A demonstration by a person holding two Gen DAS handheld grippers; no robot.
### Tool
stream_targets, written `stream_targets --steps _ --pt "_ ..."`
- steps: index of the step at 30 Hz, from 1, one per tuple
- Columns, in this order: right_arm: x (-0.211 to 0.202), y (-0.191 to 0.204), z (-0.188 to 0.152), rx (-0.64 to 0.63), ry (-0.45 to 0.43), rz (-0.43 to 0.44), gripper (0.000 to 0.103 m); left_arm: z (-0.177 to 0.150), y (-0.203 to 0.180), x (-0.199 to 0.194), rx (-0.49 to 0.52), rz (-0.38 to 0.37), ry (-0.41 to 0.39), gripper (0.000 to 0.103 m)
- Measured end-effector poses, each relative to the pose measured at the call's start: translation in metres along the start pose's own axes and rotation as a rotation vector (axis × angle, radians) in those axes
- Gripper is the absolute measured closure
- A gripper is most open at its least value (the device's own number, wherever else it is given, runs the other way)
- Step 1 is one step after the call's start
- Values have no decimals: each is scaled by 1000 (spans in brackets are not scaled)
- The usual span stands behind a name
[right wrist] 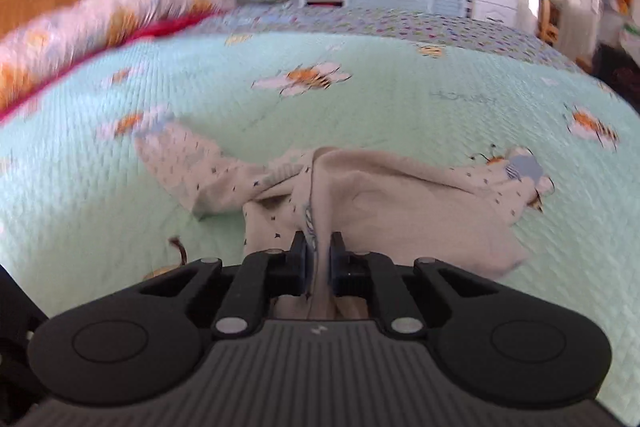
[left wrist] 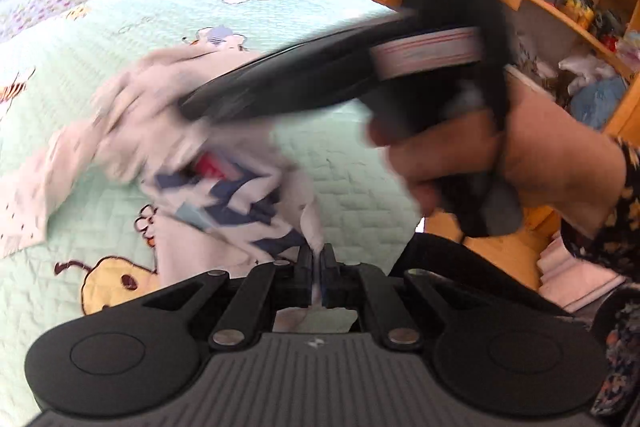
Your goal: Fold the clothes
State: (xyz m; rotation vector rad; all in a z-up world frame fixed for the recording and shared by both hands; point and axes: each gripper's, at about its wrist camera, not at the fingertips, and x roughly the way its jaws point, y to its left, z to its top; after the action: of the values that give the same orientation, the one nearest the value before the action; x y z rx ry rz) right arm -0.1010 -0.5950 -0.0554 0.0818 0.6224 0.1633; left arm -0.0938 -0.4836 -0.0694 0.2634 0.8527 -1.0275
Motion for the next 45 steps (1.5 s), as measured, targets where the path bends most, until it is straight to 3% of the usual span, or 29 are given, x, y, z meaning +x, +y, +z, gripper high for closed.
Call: stream_targets --steps 6,8,11,12,14,17,22,26,28,30,32,35,38,41,43,45 --pt "-47 -89 -26 504 -101 107 95 4 53 -24 -263 -80 -103 99" --pt "-55 -114 -40 614 -111 73 103 7 71 -21 -364 -58 -117 97" --pt "-60 -134 -60 681 -93 -52 103 10 88 -16 -450 -8 -105 95" --pt "-60 -137 -66 691 -84 -79 103 9 92 -18 -469 -10 -102 89" --pt "-61 -141 -75 690 -60 -122 103 7 103 -22 -497 -35 -98 65" --pt "-57 -141 -85 670 -24 -149 103 10 108 -18 -551 20 -111 54" --pt "-52 -143 -96 700 -19 -119 103 10 121 -10 -714 69 -117 51" --pt "-53 -144 -99 730 -26 -84 103 17 136 8 -865 -2 -142 50" --pt "-52 -145 -100 743 -25 -74 103 24 140 19 -887 -21 -154 53" --pt "-53 -145 -103 759 -26 -68 103 32 143 26 -899 -7 -148 90" --pt "-54 -146 -105 774 -30 -61 101 42 142 27 -895 14 -153 93" --pt "-58 -146 -103 784 -44 -52 93 67 133 -7 -783 92 -268 94" --pt "-63 -143 -98 756 -65 -46 74 88 131 -58 -714 110 -409 94" --pt "-59 -137 -89 712 -50 -22 74 100 123 -115 -627 127 -527 94" --pt "-54 -129 -82 682 -38 5 74 98 115 -144 -572 158 -557 94" --pt "-48 -119 -72 644 -35 29 74 85 110 -157 -555 166 -529 94"
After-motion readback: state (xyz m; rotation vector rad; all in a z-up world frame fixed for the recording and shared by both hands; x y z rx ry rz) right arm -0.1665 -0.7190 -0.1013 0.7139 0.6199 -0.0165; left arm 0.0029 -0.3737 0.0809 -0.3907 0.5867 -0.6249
